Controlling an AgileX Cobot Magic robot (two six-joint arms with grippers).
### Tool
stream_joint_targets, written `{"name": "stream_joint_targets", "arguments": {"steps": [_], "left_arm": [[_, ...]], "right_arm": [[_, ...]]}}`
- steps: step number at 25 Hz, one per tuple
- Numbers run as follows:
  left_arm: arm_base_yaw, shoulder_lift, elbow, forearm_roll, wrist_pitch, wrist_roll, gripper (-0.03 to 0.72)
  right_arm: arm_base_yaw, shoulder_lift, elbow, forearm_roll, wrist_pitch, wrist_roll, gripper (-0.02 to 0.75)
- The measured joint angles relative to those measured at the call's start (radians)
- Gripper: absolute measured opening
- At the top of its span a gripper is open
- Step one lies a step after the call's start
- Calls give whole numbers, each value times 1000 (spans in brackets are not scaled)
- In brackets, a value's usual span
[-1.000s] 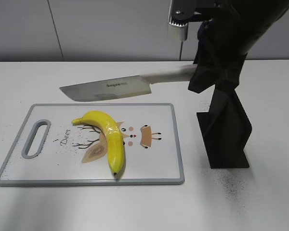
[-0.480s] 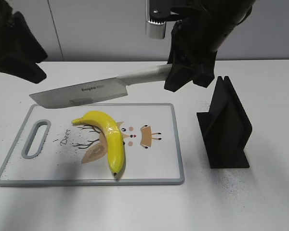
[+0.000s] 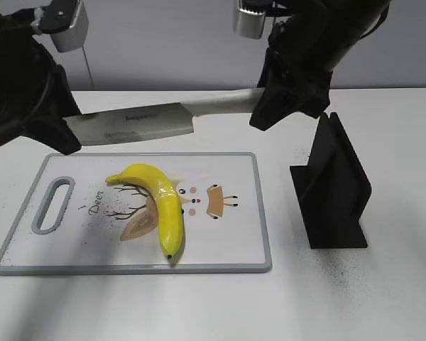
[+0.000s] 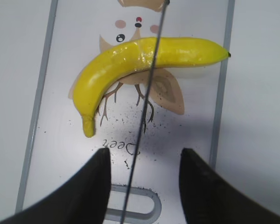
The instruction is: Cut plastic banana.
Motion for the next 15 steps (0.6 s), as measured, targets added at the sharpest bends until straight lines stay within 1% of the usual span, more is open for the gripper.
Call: {"name": "stream_joint_targets", "arguments": {"steps": [3, 6, 7, 9, 12, 15], "left_arm": [[0, 6, 0, -22, -20, 0, 347], [-1, 6, -2, -34, -34, 0, 102], [-1, 6, -2, -32, -34, 0, 62], [-6, 6, -2, -24, -33, 2, 19], [-14, 6, -2, -10, -32, 7, 5], [-26, 8, -2, 31, -32, -9, 2]], "right_arm": [[-5, 0, 0, 12, 0, -8, 163], [-6, 3, 0, 21, 0, -17, 163], [-6, 3, 0, 21, -1, -18, 163], [-6, 3, 0, 22, -5, -25, 163], [-7, 10, 0, 25, -7, -34, 163], [-8, 36, -1, 47, -7, -36, 163]]}}
